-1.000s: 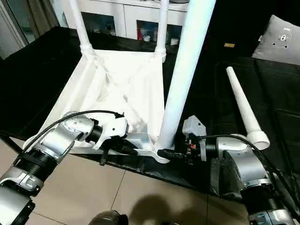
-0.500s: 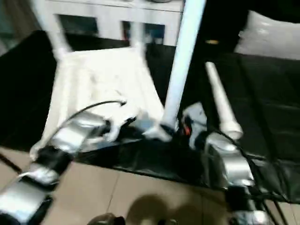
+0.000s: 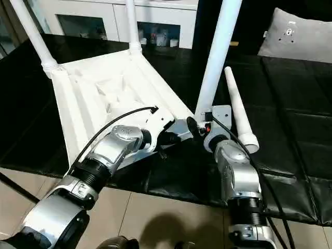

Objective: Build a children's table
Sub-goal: Rotate table base

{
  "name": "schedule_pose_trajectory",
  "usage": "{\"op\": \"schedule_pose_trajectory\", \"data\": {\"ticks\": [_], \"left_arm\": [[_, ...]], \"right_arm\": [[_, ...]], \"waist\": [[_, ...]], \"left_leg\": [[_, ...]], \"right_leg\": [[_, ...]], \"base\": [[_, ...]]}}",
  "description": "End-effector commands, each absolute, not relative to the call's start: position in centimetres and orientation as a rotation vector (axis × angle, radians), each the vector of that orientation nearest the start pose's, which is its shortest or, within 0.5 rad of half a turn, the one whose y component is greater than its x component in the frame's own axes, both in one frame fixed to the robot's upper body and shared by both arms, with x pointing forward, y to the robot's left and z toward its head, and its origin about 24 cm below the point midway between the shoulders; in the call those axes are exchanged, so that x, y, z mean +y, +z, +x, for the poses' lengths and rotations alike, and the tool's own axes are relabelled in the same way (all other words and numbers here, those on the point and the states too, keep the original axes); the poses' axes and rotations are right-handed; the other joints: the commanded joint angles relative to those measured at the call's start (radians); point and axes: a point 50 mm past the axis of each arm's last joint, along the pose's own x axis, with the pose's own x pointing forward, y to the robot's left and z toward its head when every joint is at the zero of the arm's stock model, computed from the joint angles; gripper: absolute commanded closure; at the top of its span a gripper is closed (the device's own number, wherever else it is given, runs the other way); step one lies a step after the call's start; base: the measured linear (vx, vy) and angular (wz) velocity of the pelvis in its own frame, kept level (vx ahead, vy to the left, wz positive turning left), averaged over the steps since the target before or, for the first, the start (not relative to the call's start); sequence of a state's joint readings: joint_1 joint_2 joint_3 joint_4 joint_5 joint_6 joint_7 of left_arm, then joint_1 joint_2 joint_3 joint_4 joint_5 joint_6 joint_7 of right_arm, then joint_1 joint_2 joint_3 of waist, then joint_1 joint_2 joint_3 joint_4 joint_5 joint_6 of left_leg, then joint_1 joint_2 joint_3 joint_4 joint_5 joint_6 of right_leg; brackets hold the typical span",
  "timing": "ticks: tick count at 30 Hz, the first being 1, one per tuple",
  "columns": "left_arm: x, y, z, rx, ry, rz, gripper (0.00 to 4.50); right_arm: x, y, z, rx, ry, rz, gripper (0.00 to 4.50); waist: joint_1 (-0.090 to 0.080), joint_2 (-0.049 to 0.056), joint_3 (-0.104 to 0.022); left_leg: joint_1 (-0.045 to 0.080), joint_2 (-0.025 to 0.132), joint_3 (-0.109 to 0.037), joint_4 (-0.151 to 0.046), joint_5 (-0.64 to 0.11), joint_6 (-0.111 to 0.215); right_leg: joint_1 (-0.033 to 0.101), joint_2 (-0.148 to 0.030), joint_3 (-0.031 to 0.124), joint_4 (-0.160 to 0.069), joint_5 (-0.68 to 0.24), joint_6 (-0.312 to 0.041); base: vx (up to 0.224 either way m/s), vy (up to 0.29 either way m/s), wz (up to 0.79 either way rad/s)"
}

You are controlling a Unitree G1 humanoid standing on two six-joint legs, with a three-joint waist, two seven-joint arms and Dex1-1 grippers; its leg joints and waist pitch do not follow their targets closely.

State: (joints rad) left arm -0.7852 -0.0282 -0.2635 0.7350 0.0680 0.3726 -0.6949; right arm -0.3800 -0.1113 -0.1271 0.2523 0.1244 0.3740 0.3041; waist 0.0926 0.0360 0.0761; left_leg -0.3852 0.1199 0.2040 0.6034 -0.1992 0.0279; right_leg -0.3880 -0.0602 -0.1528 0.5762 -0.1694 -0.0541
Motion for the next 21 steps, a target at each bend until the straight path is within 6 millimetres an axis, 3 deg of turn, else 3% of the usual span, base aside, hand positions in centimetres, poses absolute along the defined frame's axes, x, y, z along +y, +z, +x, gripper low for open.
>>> {"op": "schedule_pose_trajectory", "data": {"ticks": [1,6,8,12,14,17,18,19,21], "left_arm": [[0.5,8.8,34.3,0.303,-1.067,0.251,4.50],[1.3,8.5,35.1,0.283,-1.014,0.307,4.50],[1.3,8.8,35.1,0.272,-1.022,0.266,3.97],[1.4,9.7,35.2,0.175,-1.023,0.183,3.77],[1.6,10.0,35.2,0.140,-1.015,0.138,3.54],[2.5,10.8,35.0,0.092,-1.014,0.020,3.54],[2.8,10.9,35.0,0.086,-1.002,0.016,3.54],[3.7,11.0,35.1,0.085,-0.966,0.019,3.54],[4.7,11.2,35.2,0.084,-0.932,0.040,3.54]], "right_arm": [[-14.4,5.4,31.6,0.243,0.346,0.113,0.40],[-16.5,6.2,30.9,0.188,0.249,0.086,0.08],[-17.0,6.6,30.7,0.167,0.225,0.076,0.00],[-18.0,8.0,29.5,0.081,0.179,0.072,0.00],[-18.2,8.5,29.1,0.059,0.175,0.077,0.00],[-18.2,8.9,28.4,0.049,0.201,0.069,0.00],[-18.1,8.8,28.3,0.057,0.209,0.069,0.00],[-17.9,8.5,28.0,0.102,0.229,0.058,0.00],[-17.7,8.3,27.8,0.131,0.254,0.043,0.00]], "waist": [[0.007,-0.013,-0.077],[0.009,-0.021,-0.074],[0.007,-0.020,-0.072],[0.007,-0.020,-0.072],[0.007,-0.020,-0.070],[0.008,-0.024,-0.069],[0.008,-0.022,-0.069],[0.006,-0.028,-0.067],[0.003,-0.025,-0.066]], "left_leg": [[0.024,0.151,-0.079,-0.072,-0.137,0.062],[0.024,0.145,-0.077,-0.073,-0.158,0.057],[0.022,0.148,-0.079,-0.075,-0.159,0.055],[0.024,0.153,-0.082,-0.079,-0.177,0.045],[0.026,0.153,-0.080,-0.080,-0.191,0.044],[0.023,0.150,-0.077,-0.079,-0.188,0.045],[0.024,0.151,-0.078,-0.079,-0.186,0.041],[0.022,0.150,-0.076,-0.080,-0.185,0.046],[0.023,0.150,-0.080,-0.081,-0.189,0.044]], "right_leg": [[0.055,-0.167,0.101,-0.076,-0.202,-0.126],[0.055,-0.170,0.103,-0.082,-0.236,-0.111],[0.056,-0.169,0.103,-0.083,-0.255,-0.106],[0.053,-0.169,0.103,-0.080,-0.235,-0.115],[0.052,-0.171,0.105,-0.079,-0.232,-0.120],[0.053,-0.173,0.106,-0.082,-0.242,-0.123],[0.053,-0.172,0.106,-0.079,-0.250,-0.123],[0.052,-0.170,0.106,-0.082,-0.258,-0.119],[0.053,-0.168,0.105,-0.082,-0.292,-0.105]], "base": [[0.000,0.000,0.00],[0.000,0.000,0.00],[0.000,0.000,0.00],[0.000,0.000,0.00],[0.000,0.000,0.00],[0.000,0.000,0.00],[0.000,0.000,0.00],[0.000,0.000,0.00],[0.000,0.000,0.00]]}}
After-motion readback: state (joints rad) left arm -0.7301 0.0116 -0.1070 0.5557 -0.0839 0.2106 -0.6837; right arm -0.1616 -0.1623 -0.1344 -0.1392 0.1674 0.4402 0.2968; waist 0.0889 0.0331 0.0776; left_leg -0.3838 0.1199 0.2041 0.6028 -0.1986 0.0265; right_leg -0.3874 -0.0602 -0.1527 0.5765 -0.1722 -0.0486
